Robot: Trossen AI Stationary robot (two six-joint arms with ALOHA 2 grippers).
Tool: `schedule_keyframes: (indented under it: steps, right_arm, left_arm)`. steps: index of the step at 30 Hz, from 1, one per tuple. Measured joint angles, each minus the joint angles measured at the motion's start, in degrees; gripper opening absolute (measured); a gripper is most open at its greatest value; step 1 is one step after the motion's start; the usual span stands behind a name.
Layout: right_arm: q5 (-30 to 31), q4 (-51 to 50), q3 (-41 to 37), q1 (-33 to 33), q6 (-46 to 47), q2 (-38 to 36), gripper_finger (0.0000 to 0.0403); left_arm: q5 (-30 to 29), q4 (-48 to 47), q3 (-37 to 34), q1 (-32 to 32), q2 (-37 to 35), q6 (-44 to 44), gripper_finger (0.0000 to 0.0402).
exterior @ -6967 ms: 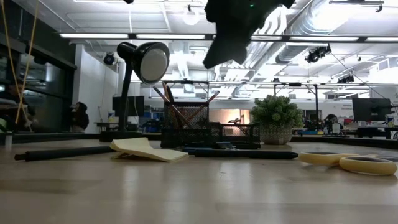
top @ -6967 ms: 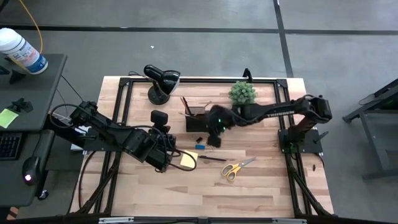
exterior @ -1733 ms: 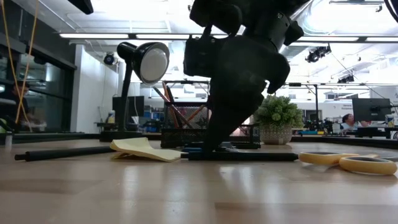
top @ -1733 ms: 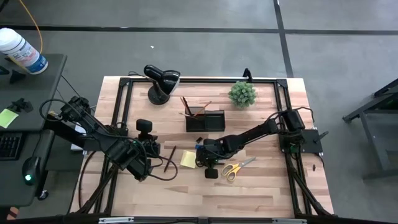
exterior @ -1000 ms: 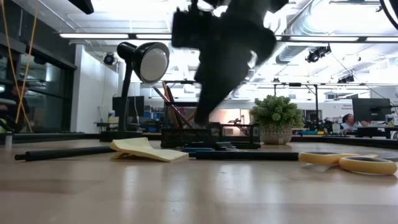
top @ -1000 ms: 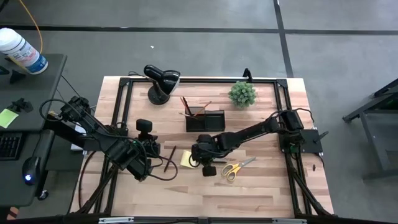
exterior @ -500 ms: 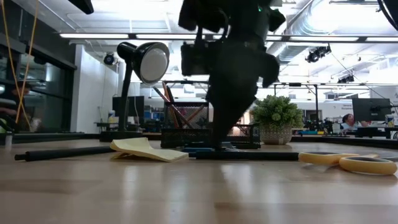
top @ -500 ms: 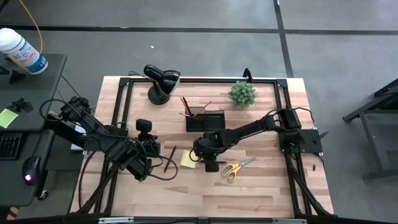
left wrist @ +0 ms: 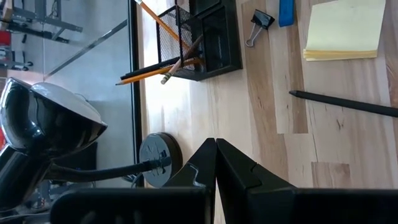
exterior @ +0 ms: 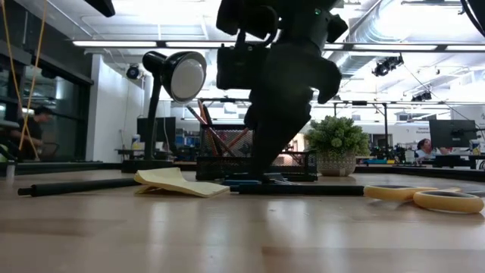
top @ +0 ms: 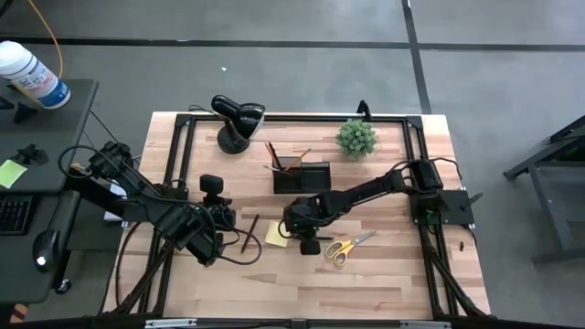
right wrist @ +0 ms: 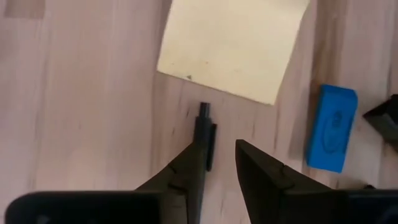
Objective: Pick and place office supplies into organizer
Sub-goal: Put the right black pen into the black desk organizer
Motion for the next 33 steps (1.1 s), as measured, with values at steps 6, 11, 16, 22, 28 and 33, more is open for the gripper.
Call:
schedule_keyframes:
  steps: [6, 11, 16, 22, 28, 33]
  right_arm:
    - [0.0, 0.9, 0.0, -0.1, 0.0, 2.3, 0.0079]
    - [-1.6, 0.9, 0.2, 0.4, 0.0, 2.8, 0.008]
    - [-1.9, -0.1, 1.0, 0.5, 0.8, 3.0, 0.0078]
    - [-4.0, -5.8, 6.2, 1.0, -2.4, 3.3, 0.0079]
    - [-5.7, -11.4, 9.7, 2.7, -8.1, 3.2, 0.0072]
    - [-7.3, -13.7, 8.4, 4.5, -10.8, 3.2, 0.0071]
  left_arm:
    - [-0.4, 0.0, 0.0, 0.0, 0.0, 0.0, 0.0001]
    - [-0.3, 0.0, 0.0, 0.0, 0.0, -0.2, 0.0001]
    - [-0.3, 0.0, 0.0, 0.0, 0.0, -0.2, 0.0001]
    - [-0.3, 0.0, 0.0, 0.0, 0.0, -0.1, 0.0001]
    - [-0.3, 0.0, 0.0, 0.0, 0.0, -0.1, 0.0001]
    - [-0.3, 0.0, 0.0, 0.0, 0.0, -0.6, 0.0001]
